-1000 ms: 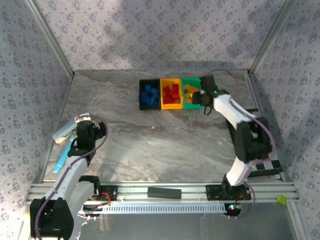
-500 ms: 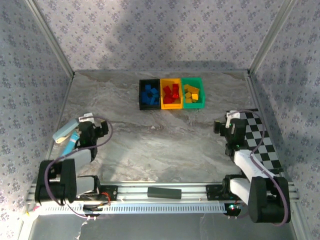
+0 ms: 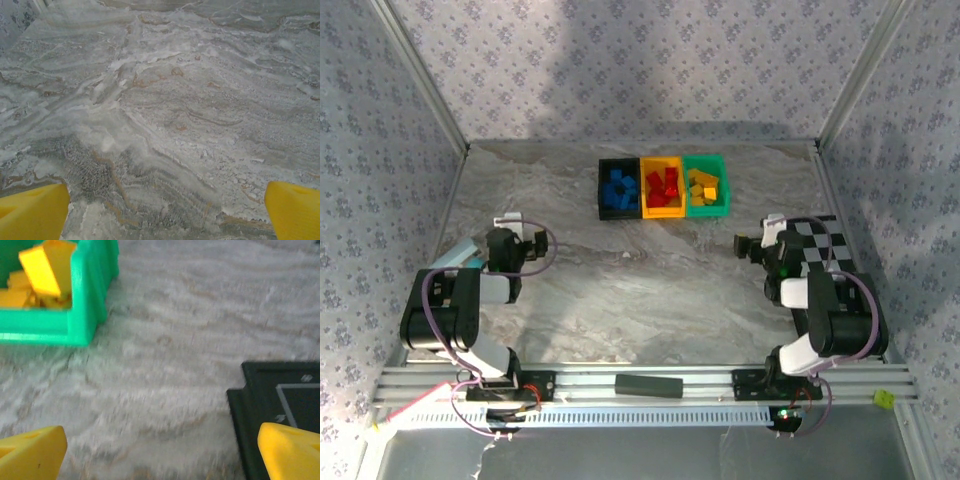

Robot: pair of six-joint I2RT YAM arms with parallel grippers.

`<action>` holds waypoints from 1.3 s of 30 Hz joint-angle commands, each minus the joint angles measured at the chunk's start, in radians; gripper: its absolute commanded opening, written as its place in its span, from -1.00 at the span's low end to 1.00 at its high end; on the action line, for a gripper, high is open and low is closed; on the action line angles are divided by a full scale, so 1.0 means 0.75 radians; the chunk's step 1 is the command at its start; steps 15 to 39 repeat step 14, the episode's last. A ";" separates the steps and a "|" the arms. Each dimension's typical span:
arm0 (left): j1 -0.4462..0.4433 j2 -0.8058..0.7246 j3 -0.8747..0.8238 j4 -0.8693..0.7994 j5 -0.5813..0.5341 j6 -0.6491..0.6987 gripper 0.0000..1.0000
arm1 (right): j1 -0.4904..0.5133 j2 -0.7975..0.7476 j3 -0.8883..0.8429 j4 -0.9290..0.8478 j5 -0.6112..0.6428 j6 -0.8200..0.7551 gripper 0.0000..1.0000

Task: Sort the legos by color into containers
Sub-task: Reset both arms

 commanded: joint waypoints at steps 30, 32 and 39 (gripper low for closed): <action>0.009 -0.005 0.031 0.042 0.038 0.019 0.99 | 0.022 0.020 0.045 -0.022 0.113 0.030 1.00; 0.009 -0.005 0.031 0.042 0.038 0.019 0.99 | 0.022 0.020 0.045 -0.022 0.113 0.030 1.00; 0.009 -0.005 0.031 0.042 0.038 0.019 0.99 | 0.022 0.020 0.045 -0.022 0.113 0.030 1.00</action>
